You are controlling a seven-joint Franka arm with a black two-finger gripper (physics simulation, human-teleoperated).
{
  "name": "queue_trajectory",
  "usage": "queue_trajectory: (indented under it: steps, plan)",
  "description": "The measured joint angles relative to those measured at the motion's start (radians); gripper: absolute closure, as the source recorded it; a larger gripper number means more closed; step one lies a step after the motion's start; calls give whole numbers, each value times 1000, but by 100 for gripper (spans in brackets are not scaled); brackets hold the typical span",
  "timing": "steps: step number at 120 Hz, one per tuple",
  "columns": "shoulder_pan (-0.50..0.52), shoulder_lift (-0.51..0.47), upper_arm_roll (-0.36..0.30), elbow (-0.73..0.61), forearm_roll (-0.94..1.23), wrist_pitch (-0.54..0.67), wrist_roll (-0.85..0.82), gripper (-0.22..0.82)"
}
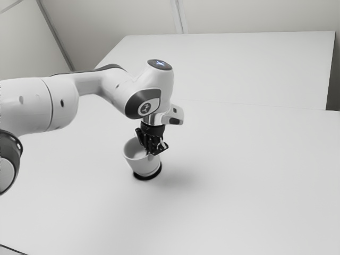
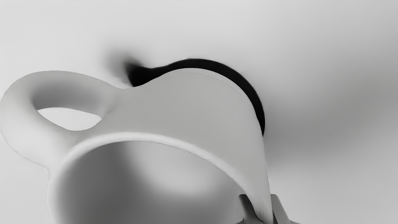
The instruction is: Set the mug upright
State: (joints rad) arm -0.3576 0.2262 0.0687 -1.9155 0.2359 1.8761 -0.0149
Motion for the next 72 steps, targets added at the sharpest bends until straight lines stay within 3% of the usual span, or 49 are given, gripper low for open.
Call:
queue_trajectory:
  steps: [46,72]
  plan:
    - [2,19,0,5,-9,39,-32,77]
    - [4,10,0,4,-21,38,-39,41]
